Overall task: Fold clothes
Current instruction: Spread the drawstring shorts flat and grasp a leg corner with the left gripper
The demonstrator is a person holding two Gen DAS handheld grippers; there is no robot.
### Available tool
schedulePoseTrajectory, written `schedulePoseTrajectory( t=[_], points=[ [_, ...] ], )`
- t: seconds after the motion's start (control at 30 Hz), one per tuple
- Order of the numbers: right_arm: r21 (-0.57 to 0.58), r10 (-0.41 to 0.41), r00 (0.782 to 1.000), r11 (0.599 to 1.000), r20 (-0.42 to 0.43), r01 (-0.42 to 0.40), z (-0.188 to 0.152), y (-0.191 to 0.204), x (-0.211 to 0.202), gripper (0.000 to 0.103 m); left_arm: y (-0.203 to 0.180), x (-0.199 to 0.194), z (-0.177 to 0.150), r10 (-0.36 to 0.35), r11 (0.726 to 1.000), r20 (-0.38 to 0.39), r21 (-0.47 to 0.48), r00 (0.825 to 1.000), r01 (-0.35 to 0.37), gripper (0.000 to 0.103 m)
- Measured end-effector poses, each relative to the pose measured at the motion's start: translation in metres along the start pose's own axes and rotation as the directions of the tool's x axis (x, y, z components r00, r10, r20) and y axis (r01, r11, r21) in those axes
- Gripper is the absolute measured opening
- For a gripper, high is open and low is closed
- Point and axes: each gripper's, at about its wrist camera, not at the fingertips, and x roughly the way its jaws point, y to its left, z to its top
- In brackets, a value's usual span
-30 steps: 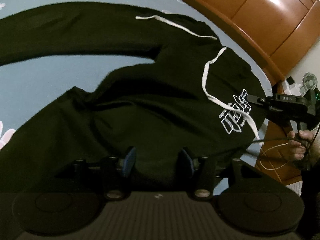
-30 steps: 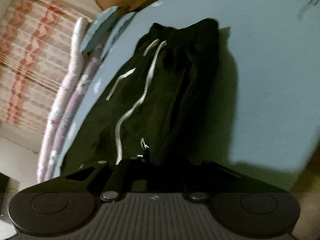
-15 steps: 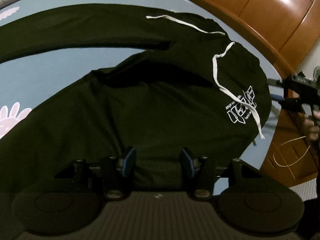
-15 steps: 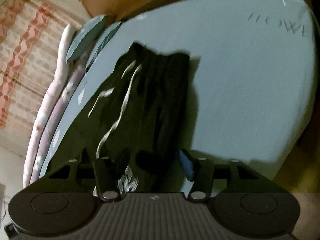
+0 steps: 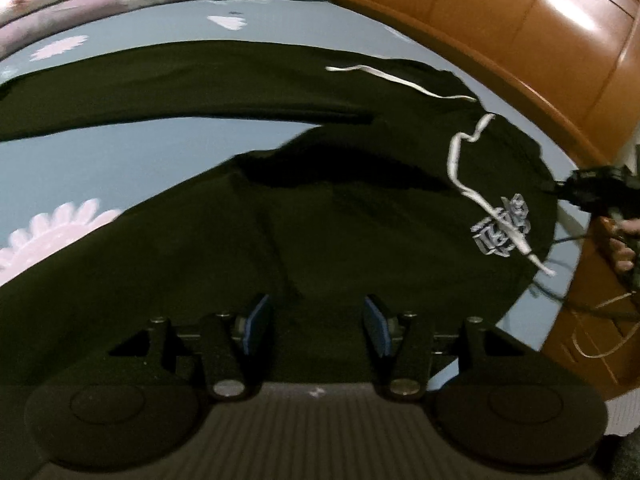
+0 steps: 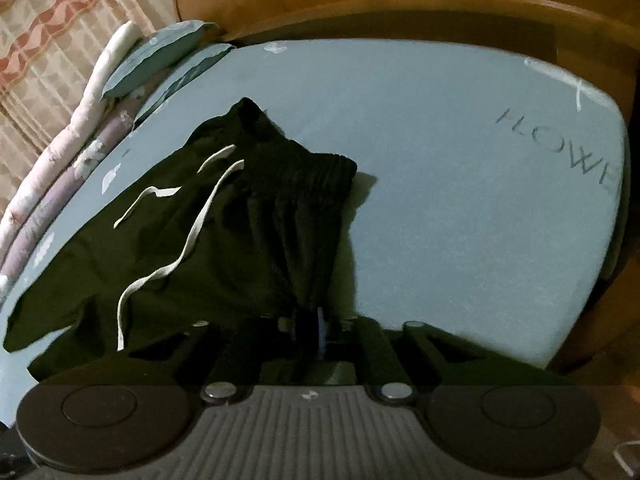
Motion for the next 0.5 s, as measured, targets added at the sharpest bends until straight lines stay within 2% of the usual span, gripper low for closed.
schedulePoseTrajectory(
  t=[0.03, 0.1, 0.13, 0.23, 0.37, 0.5],
  points=[
    [-0.010, -0.012, 1.000, 1.000, 0.014, 0.013, 0.001, 0.003, -0.005, 0.029, 0.002, -0.004, -0.004, 0.014, 1.000, 0.007, -0.002, 1.000, -0.014, 0.052],
    [-0.042, -0.028, 0.998, 0.999, 0.058, 0.030, -0.003, 0.008, -0.021, 0.032, 0.005, -0.012, -0.011, 0.033, 0.999, 0.033, -0.008, 0.999, -0.033, 0.052],
    [-0.053, -0.022, 0.996, 0.998, 0.084, 0.027, -0.005, 0.012, -0.031, 0.037, 0.007, -0.016, -0.013, 0.041, 0.999, 0.047, -0.014, 0.998, -0.040, 0.052],
    [-0.121, 0.048, 0.992, 0.992, 0.120, -0.034, -0.018, 0.033, -0.051, 0.052, 0.011, -0.024, -0.018, 0.059, 0.997, 0.082, -0.047, 0.995, -0.055, 0.052],
    [-0.318, 0.142, 0.988, 0.941, 0.068, -0.113, -0.045, 0.080, -0.048, 0.059, 0.009, -0.019, -0.024, 0.080, 0.993, 0.069, -0.091, 0.994, -0.074, 0.052],
    [-0.414, 0.107, 0.994, 0.905, -0.010, -0.101, -0.071, 0.110, -0.018, 0.061, 0.010, -0.017, -0.040, 0.106, 0.986, 0.036, -0.134, 0.994, -0.101, 0.052]
  ],
)
